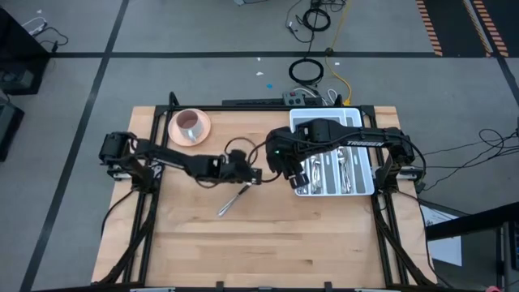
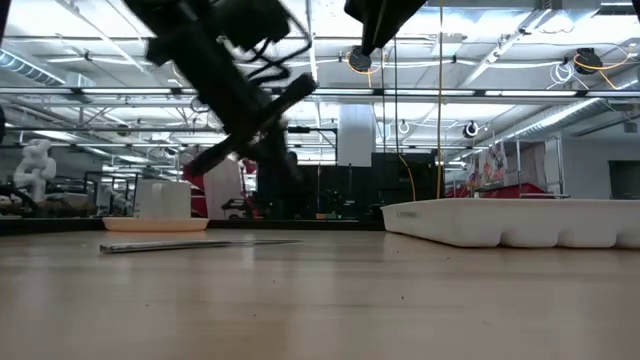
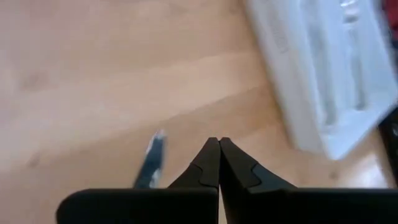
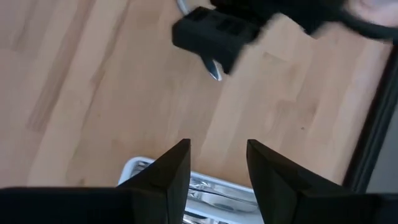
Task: Sort silverware
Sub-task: Put the table knife into the silverware rack
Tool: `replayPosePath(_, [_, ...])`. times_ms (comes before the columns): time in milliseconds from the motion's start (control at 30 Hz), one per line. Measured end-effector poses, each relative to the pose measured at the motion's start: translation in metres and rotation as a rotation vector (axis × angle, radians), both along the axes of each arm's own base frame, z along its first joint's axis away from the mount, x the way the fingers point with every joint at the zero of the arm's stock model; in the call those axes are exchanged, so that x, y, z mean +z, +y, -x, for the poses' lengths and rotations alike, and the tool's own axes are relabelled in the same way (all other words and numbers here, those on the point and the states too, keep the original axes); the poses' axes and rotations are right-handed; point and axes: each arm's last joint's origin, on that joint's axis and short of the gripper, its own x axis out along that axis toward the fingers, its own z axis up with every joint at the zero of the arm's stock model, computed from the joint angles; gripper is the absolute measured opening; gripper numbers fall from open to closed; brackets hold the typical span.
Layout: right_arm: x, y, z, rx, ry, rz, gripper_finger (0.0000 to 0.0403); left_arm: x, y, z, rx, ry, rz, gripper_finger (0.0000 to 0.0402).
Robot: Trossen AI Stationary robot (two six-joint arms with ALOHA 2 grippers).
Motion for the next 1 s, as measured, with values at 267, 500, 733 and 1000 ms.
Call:
replayPosePath(267, [0.000,-0.002,0.001,0.094,0.010,-0.028,0.0146,0.070,0.005,0.020,-0.113,0.399,-0.083,0.0000])
replayPosePath(500, [-0.004,-0.005,-0.018,0.110,-0.146,-0.141,0.0146,0.127,-0.008,0.106,-0.134,0.811,0.029,0.0000])
replayPosePath(733, [-0.036,0.002,-0.039,0.161,-0.230,-0.153,0.0146,0.129,-0.039,0.145,-0.124,0.634,0.165,0.0000])
replayPosePath(1000, [-0.066,0.007,-0.069,0.218,-0.302,-0.214,0.0146,0.072,-0.075,0.160,-0.115,0.711,0.284,0.0000])
